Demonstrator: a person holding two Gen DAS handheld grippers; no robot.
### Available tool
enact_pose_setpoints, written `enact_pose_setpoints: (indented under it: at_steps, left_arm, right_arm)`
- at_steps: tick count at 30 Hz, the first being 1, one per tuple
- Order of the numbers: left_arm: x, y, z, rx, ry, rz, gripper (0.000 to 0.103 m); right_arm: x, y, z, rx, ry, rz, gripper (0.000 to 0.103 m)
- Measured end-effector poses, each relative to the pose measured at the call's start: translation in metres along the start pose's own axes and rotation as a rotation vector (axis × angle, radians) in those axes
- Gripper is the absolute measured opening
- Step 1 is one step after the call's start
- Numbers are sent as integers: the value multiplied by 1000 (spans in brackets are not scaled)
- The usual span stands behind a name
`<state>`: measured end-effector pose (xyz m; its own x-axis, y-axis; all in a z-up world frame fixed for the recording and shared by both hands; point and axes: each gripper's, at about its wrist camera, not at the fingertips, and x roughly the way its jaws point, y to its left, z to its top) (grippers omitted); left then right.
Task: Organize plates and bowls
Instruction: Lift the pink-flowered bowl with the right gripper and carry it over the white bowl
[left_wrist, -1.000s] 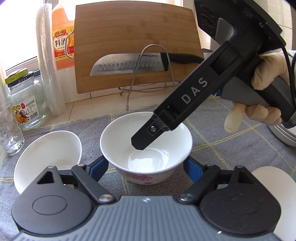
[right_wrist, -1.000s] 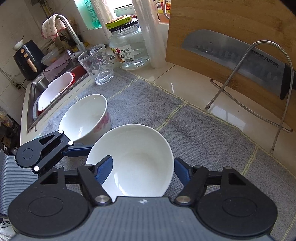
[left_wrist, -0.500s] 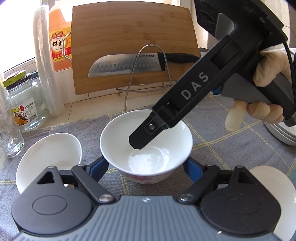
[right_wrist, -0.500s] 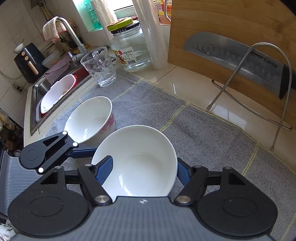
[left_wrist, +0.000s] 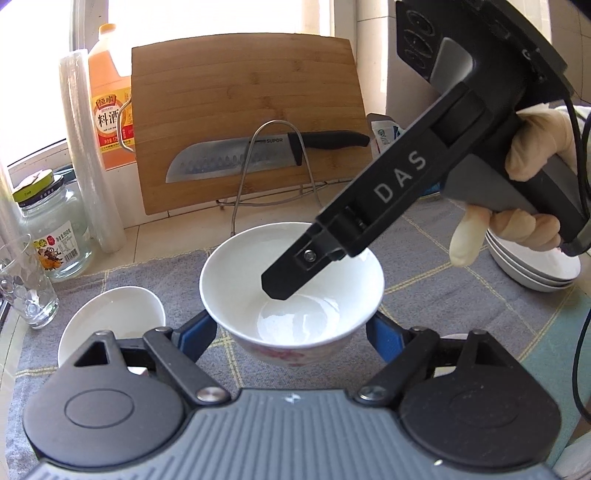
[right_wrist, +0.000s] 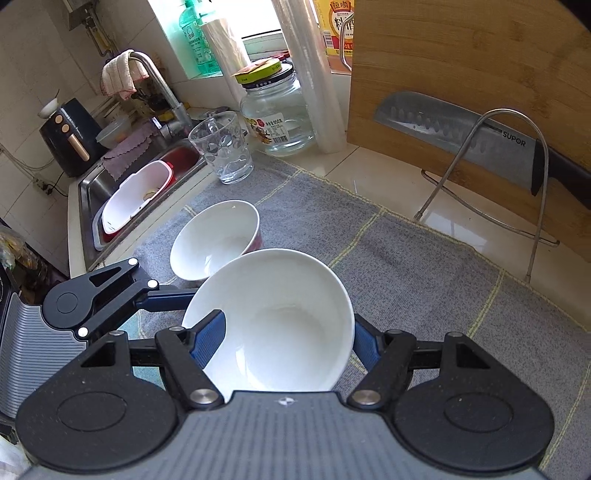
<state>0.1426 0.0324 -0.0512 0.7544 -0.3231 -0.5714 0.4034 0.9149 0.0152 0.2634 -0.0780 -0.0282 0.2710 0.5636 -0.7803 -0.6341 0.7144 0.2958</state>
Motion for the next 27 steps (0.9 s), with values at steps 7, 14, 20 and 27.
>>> enact_pose_setpoints:
  at_steps: [7,14,20,27]
  left_arm:
    - [-17,-13,-1,13,-8,-21,87]
    - [-33,-24,-4,34,-16,-50,87]
    - [-41,-34,-7,62,-16,-88,87]
    - [-47,-48,-13,91,-1,-138,87]
  right_arm:
    - [-20,16,-16,-6,-15,-18,77]
    - [-40,29,-35,11,-48,-32,77]
    - [-56,37,-54,26,-67,-60,77]
    - [-70,42,-77,66,-81,-84,77]
